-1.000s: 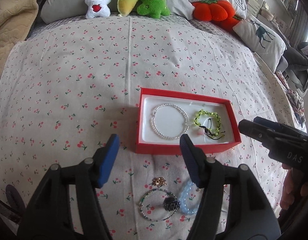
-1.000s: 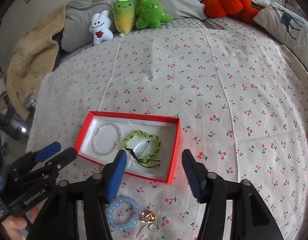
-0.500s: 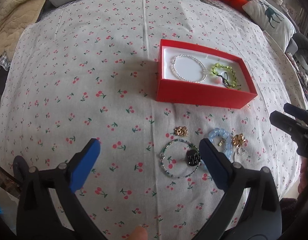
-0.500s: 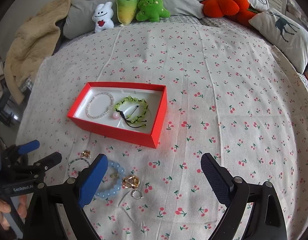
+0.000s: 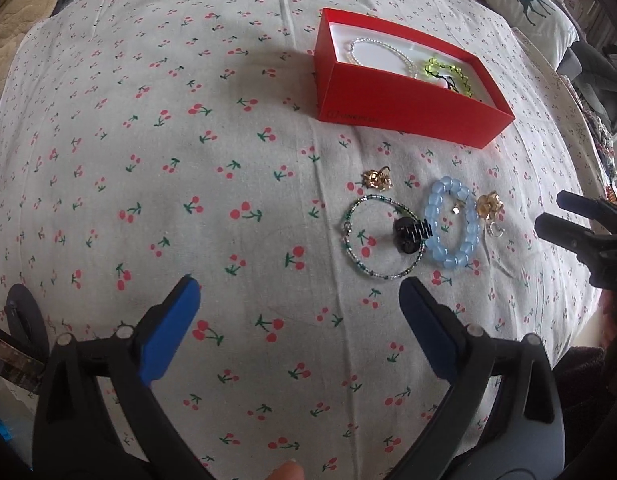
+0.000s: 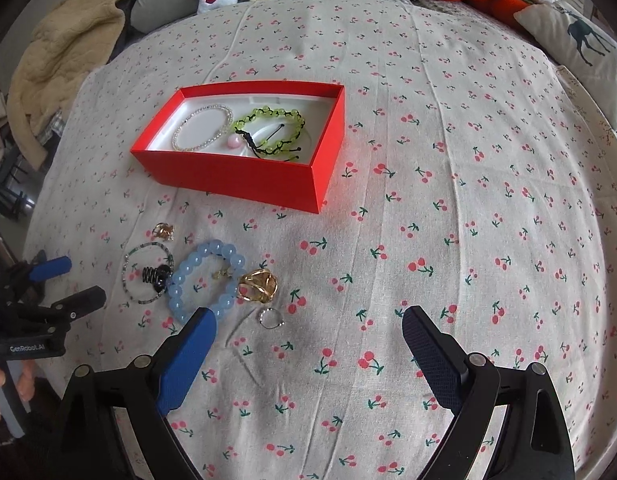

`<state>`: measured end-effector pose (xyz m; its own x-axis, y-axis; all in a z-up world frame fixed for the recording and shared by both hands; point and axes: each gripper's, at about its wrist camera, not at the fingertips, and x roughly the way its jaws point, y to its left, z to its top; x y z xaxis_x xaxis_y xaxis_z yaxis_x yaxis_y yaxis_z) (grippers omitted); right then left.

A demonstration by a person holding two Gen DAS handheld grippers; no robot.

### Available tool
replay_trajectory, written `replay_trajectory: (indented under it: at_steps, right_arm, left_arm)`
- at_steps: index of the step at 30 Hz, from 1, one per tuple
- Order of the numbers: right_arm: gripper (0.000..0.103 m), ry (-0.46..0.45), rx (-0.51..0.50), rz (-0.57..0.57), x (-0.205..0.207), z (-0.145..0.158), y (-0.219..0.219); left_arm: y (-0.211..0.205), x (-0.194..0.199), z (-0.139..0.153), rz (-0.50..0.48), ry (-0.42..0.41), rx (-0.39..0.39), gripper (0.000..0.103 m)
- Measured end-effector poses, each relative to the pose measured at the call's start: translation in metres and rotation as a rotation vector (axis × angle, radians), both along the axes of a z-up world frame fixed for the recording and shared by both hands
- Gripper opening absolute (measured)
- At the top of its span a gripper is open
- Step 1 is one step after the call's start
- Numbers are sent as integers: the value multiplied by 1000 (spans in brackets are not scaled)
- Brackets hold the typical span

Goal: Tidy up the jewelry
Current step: 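Grasp the thin green-and-silver bead bracelet with the left gripper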

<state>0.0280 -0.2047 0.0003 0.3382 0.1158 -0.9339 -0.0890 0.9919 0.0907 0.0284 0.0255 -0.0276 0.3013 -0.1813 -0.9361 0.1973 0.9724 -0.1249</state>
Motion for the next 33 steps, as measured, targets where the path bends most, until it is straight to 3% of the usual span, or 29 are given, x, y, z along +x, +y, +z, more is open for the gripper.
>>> replay_trajectory:
  at_steps: [10, 17, 27, 33]
  right_arm:
    - [95, 7, -1, 22, 2, -2, 7]
    - [95, 22, 2, 38, 4, -5, 16]
    - [95, 28, 28, 29, 18, -5, 26]
    - [95, 45, 38, 14, 31, -10, 33]
  left_arm:
    - [-26, -8, -7, -193, -81, -25, 95]
    - [-36, -5, -10, -221, -76, -22, 71]
    - [-27, 6, -16, -133, -55, -26, 17]
    - [-22, 11, -17, -66, -42, 9, 4]
